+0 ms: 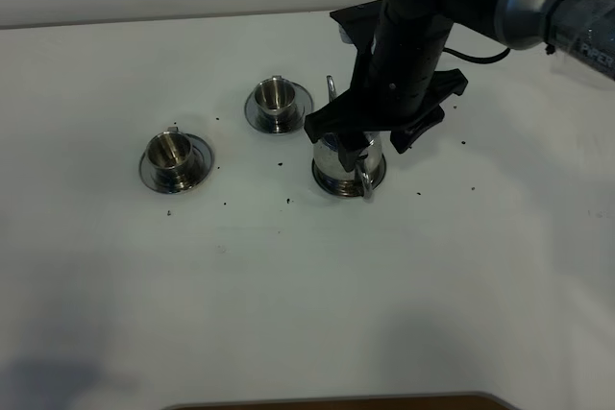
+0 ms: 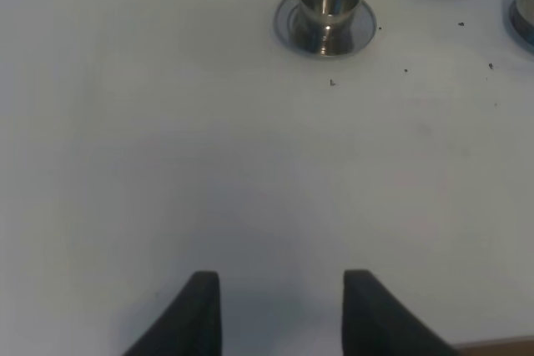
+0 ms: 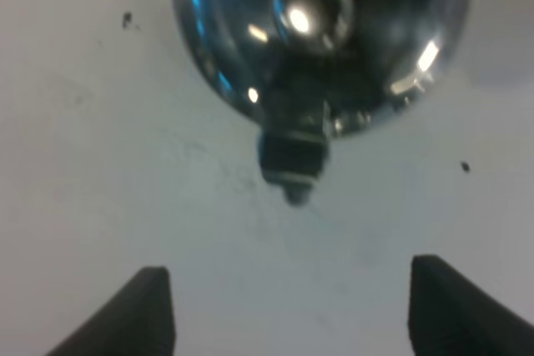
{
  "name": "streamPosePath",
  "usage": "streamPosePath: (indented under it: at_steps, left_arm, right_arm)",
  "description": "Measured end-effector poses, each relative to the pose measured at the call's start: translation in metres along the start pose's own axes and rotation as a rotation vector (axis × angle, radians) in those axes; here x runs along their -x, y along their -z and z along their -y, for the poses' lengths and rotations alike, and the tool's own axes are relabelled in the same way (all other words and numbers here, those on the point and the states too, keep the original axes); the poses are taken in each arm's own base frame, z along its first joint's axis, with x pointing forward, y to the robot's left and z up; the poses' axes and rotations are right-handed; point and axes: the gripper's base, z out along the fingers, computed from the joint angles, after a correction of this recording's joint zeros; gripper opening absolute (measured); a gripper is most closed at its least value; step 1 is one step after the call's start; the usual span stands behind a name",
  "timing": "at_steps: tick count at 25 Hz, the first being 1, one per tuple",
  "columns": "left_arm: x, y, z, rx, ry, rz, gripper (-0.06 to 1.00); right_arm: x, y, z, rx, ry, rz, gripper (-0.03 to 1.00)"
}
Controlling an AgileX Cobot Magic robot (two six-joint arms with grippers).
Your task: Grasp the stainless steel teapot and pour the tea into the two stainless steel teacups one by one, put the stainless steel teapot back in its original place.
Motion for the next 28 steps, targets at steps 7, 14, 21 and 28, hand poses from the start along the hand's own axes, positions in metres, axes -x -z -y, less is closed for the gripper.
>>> streamPosePath:
  at_steps: [7,14,21,28]
  left_arm:
    - [0.000,0.000,0.000,0.000,0.000,0.000,0.39]
    - [0.000,0.000,0.000,0.000,0.000,0.000,0.39]
    - [0.000,0.000,0.000,0.000,0.000,0.000,0.39]
    - [0.000,0.000,0.000,0.000,0.000,0.000,0.39]
  right_arm:
    - [0.020,-0.019,-0.007,-0.005,0.022,0.009,0.59]
    - [0.020,-0.021,-0.006,-0.017,0.016,-0.001,0.59]
    - [0.011,-0.015,-0.003,-0.057,0.002,-0.011,0.59]
    - [0.008,-0.019,-0.002,-0.056,-0.003,-0.028,0.59]
